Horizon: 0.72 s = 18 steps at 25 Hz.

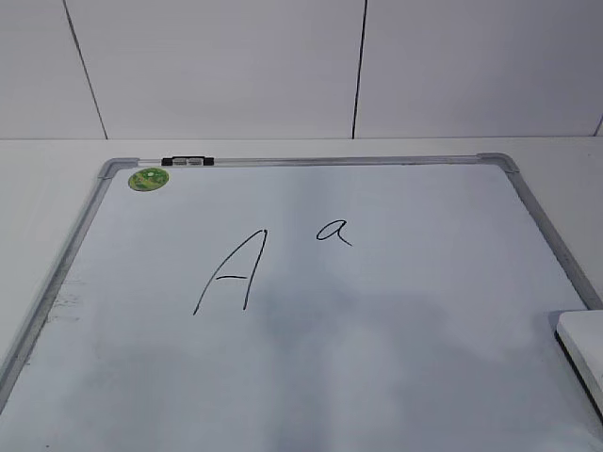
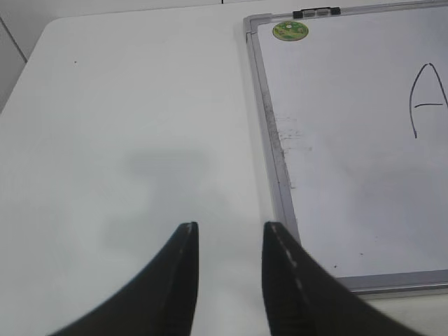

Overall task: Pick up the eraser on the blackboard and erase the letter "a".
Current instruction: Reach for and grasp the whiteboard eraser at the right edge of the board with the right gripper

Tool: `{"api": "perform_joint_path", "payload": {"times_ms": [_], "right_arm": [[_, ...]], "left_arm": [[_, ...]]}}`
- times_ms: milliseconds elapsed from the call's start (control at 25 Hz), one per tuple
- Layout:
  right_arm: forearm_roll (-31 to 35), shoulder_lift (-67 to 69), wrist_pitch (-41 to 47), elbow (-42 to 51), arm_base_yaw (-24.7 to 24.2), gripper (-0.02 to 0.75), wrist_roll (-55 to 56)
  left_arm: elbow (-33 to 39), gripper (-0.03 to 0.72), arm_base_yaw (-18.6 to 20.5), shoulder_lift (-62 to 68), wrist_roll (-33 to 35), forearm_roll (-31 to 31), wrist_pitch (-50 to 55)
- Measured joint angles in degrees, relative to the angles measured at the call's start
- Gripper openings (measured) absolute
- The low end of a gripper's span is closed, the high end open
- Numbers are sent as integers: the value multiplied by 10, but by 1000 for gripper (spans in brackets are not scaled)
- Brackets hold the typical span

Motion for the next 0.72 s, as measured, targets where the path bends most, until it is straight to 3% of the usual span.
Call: {"api": "perform_joint_path", "payload": {"times_ms": [440,720], "right_arm": [[16,209,-10,-66,0,555,0],[61,341,48,-149,0,555,4]], "left_arm": [[0,235,0,0,0,0,0],[0,235,0,0,0,0,0]]}}
